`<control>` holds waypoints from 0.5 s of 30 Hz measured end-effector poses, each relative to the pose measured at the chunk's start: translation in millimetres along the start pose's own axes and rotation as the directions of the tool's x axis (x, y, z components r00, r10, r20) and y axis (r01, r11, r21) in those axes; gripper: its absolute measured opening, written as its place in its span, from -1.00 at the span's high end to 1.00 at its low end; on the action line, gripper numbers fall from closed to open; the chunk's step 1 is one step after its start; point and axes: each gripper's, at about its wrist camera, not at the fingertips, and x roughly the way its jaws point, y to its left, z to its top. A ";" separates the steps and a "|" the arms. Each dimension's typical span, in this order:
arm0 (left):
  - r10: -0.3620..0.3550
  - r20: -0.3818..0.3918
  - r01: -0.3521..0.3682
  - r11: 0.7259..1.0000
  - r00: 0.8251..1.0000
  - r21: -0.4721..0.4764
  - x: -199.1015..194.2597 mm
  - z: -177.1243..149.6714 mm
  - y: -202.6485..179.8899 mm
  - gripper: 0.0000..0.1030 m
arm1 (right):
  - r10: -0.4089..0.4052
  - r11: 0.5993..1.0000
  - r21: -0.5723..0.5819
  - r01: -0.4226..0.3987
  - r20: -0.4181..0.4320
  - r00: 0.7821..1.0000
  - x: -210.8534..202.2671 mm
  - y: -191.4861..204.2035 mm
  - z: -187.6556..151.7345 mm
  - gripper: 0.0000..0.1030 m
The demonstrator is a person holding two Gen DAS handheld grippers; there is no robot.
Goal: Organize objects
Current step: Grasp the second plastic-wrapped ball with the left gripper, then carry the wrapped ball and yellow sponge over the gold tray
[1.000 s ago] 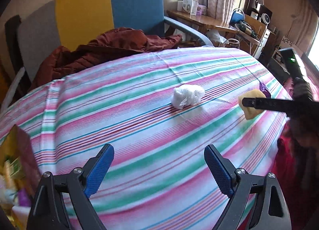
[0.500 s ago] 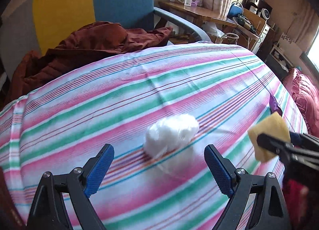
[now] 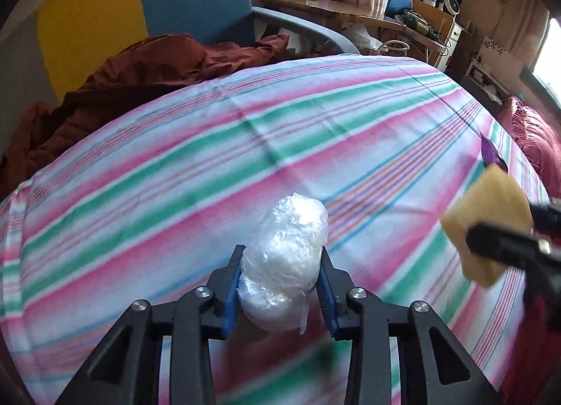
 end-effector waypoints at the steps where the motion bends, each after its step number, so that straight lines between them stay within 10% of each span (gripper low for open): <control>1: 0.009 0.003 -0.009 1.000 1.000 0.003 -4.6 -7.7 1.5 0.27 | 0.002 1.000 -0.016 -0.002 0.000 1.000 0.2 3.6 -0.7 -0.16; 15: -0.072 -0.028 0.069 0.993 0.997 -0.093 -74.2 -94.1 14.6 0.18 | 0.017 0.995 -0.095 -0.017 -0.002 1.000 0.7 18.9 -3.9 -0.16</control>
